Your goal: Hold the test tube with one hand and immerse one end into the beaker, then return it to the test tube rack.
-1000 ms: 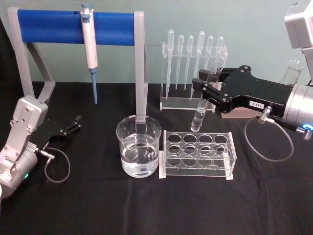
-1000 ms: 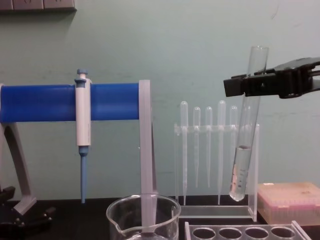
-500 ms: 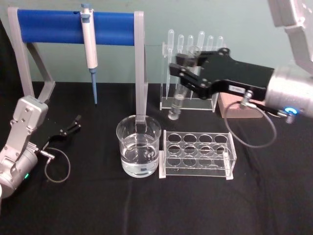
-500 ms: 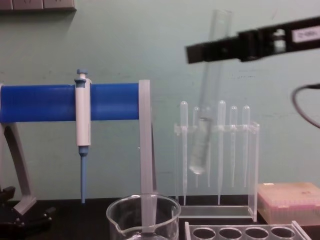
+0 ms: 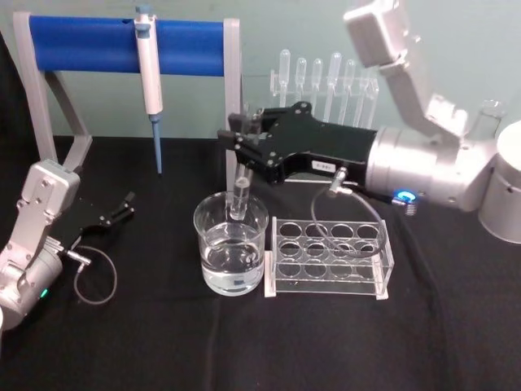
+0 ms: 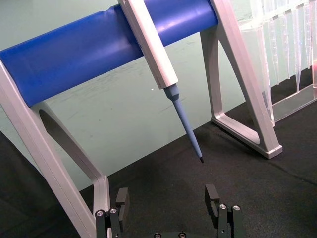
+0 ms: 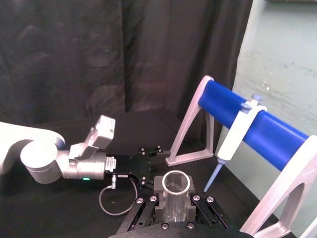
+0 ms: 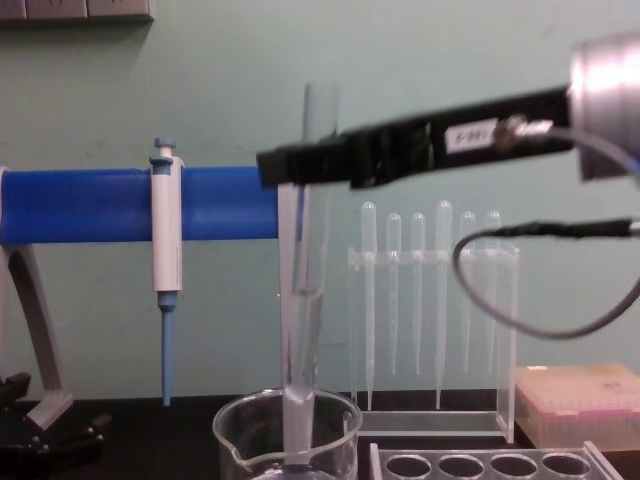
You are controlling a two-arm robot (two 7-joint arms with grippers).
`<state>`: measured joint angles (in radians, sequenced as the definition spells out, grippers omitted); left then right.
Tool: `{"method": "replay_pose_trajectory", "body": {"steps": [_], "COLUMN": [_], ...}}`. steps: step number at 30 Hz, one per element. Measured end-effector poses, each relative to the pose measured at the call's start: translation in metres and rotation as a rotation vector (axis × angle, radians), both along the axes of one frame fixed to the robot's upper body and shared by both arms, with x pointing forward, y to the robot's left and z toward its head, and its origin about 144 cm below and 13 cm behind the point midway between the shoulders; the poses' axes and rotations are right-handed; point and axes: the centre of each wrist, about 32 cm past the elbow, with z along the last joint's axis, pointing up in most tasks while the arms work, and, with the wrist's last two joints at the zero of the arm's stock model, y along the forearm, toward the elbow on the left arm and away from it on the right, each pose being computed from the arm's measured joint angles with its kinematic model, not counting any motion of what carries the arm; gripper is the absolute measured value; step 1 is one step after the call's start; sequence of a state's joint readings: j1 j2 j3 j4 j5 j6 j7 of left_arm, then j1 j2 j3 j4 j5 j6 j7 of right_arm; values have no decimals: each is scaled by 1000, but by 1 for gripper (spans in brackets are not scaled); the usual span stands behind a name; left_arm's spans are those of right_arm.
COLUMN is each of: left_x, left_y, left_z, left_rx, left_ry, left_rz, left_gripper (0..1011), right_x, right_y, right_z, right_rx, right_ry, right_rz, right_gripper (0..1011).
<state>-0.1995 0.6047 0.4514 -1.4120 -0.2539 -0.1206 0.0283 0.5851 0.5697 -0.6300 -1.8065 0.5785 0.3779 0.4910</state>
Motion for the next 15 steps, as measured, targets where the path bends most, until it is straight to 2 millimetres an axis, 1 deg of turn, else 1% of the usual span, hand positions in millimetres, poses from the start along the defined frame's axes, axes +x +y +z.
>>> {"method": "replay_pose_trajectory", "body": {"steps": [7, 8, 15], "left_x": [0, 0, 0], "left_y": [0, 0, 0], "left_z": [0, 0, 0], "left_rx": [0, 0, 0], "left_ry": [0, 0, 0], "left_rz": [0, 0, 0], "left_gripper": [1000, 1000, 1000], "right_x": [12, 14, 17], "right_y": [9, 10, 13], "right_z": [-21, -26, -50], "right_rx": [-14, -11, -9], "right_ry": [4, 6, 21], "right_rz": [-9, -11, -19], "right_gripper": [224, 224, 224]}}
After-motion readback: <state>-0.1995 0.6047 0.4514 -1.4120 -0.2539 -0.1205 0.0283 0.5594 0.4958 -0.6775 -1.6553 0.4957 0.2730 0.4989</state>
